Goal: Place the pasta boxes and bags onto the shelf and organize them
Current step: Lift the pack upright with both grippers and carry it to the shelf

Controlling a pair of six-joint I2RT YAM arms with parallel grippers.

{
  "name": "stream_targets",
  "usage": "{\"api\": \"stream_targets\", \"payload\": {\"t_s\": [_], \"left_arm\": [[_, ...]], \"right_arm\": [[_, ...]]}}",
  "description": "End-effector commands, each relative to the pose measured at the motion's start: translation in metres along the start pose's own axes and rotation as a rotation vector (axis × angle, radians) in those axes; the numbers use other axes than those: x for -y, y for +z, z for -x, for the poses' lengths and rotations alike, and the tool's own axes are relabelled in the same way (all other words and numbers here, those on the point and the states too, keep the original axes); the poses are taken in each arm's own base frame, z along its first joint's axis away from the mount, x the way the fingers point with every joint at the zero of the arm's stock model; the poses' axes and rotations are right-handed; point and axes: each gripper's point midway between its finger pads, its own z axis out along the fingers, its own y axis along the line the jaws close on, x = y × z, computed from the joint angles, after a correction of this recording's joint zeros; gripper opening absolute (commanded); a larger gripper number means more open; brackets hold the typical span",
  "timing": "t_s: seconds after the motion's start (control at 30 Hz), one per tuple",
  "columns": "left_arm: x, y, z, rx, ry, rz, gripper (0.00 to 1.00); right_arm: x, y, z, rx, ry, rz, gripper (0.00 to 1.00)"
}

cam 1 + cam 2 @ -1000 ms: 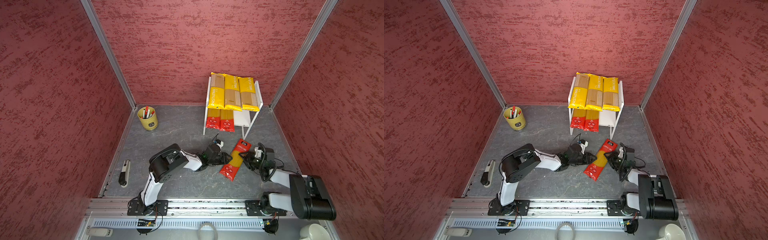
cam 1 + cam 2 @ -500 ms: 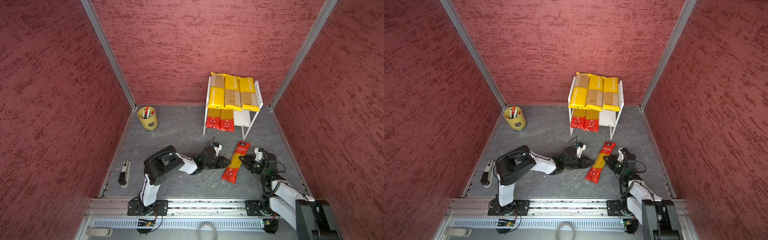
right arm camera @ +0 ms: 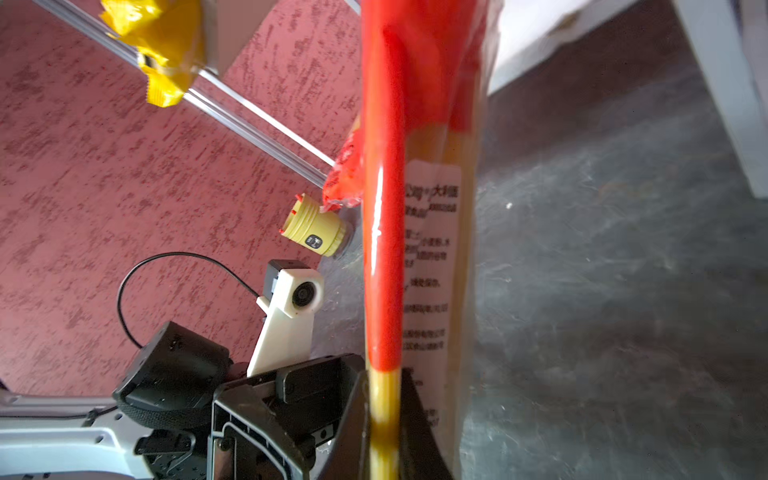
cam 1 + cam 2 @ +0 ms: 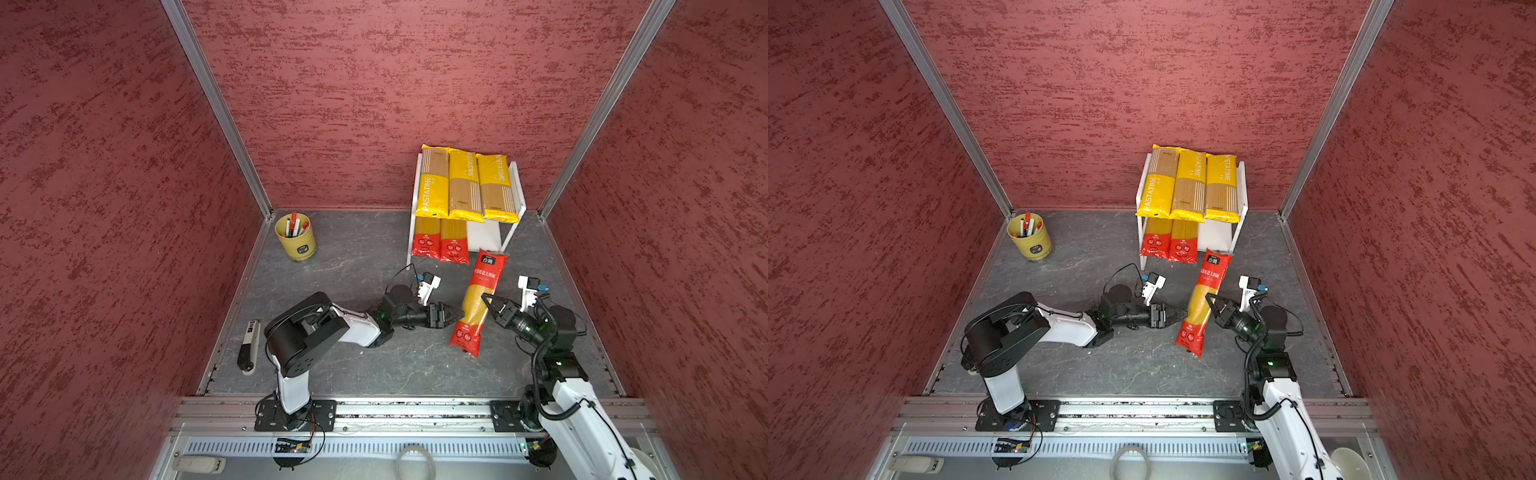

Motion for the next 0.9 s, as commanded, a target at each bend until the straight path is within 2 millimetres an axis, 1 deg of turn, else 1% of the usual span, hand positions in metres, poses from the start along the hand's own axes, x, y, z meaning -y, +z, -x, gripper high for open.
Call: {"api": "stream_targets", "payload": {"t_s": [0.0, 0.03, 0.1, 0.17, 0.27, 0.3, 0.37, 0.43, 0.5, 0.57, 0.63, 0.7, 0.77, 0.8, 0.87], "left_arm": [[0.028, -0.004, 0.016, 0.015, 0.092, -0.121, 0.82], [0.031, -0.004, 0.021, 0.027, 0.092, -0.145, 0.82], [0.037, 0.000, 0.028, 0.020, 0.084, -0.186, 0.79], [0.043, 0.010, 0.028, -0.015, 0.092, -0.211, 0.74], [0.051, 0.018, 0.028, -0.029, 0.103, -0.241, 0.67], [0.052, 0.019, 0.030, -0.027, 0.102, -0.247, 0.65], [0.053, 0.020, 0.033, -0.021, 0.095, -0.258, 0.56], [0.049, 0.018, 0.037, -0.011, 0.082, -0.250, 0.49], [0.042, 0.015, 0.040, -0.006, 0.068, -0.230, 0.51], [0.032, 0.006, 0.043, -0.001, 0.054, -0.197, 0.60], [0.027, -0.003, 0.046, 0.011, 0.065, -0.171, 0.71], [0.025, -0.007, 0.046, 0.005, 0.085, -0.148, 0.78], [0.028, -0.005, 0.049, -0.002, 0.099, -0.150, 0.78], [0.031, -0.002, 0.051, -0.004, 0.100, -0.167, 0.77], [0.042, 0.003, 0.055, -0.009, 0.097, -0.215, 0.72]], "right_arm": [[-0.074, 0.001, 0.044, 0.065, -0.179, 0.246, 0.00], [-0.078, 0.004, 0.046, 0.056, -0.176, 0.266, 0.00], [-0.084, 0.007, 0.052, 0.052, -0.181, 0.300, 0.00], [-0.091, 0.010, 0.059, 0.056, -0.189, 0.338, 0.00], [-0.098, 0.014, 0.066, 0.050, -0.190, 0.377, 0.00], [-0.100, 0.015, 0.067, 0.044, -0.185, 0.388, 0.00], [-0.099, 0.018, 0.070, 0.048, -0.170, 0.400, 0.00], [-0.097, 0.021, 0.071, 0.045, -0.156, 0.405, 0.00], [-0.103, 0.020, 0.072, 0.041, -0.153, 0.439, 0.00], [-0.109, 0.017, 0.073, 0.035, -0.150, 0.465, 0.00], [-0.113, 0.016, 0.072, 0.022, -0.148, 0.477, 0.00], [-0.117, 0.014, 0.071, 0.012, -0.146, 0.491, 0.00], [-0.120, 0.013, 0.070, 0.005, -0.144, 0.507, 0.00], [-0.120, 0.013, 0.070, 0.004, -0.141, 0.514, 0.00], [-0.116, 0.015, 0.070, 0.003, -0.126, 0.513, 0.00]]}}
